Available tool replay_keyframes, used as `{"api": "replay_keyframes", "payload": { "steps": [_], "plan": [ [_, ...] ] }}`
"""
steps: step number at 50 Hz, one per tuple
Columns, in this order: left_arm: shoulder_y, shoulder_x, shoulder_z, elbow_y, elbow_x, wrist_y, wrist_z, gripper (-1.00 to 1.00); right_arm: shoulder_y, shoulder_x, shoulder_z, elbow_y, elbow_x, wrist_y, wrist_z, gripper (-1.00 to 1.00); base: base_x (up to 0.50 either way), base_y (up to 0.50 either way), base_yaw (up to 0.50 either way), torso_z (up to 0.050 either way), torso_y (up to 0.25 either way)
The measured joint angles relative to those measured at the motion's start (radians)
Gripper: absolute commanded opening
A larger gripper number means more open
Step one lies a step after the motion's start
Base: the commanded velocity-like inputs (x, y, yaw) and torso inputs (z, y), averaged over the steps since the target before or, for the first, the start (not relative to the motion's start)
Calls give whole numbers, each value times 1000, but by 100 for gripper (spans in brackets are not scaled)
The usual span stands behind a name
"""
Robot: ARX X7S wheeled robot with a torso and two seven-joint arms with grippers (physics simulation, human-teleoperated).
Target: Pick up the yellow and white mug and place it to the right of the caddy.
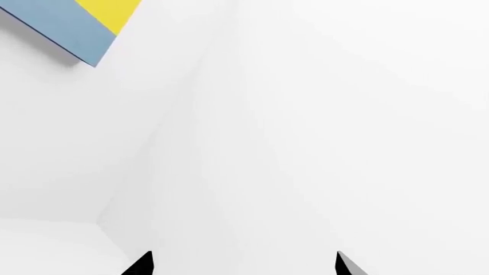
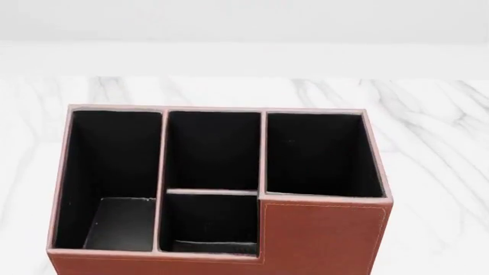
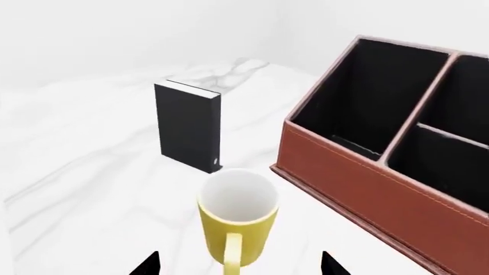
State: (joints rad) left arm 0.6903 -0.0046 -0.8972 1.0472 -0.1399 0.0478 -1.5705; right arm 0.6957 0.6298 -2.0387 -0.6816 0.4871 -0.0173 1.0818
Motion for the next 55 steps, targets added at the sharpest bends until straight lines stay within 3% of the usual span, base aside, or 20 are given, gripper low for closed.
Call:
{"api": "replay_keyframes", "payload": {
  "steps": [55],
  "plan": [
    [2, -1, -6, 0, -5, -2, 0, 100, -31, -108, 77, 305, 139, -145, -210, 100, 0, 0, 0, 0, 0]
  ]
}}
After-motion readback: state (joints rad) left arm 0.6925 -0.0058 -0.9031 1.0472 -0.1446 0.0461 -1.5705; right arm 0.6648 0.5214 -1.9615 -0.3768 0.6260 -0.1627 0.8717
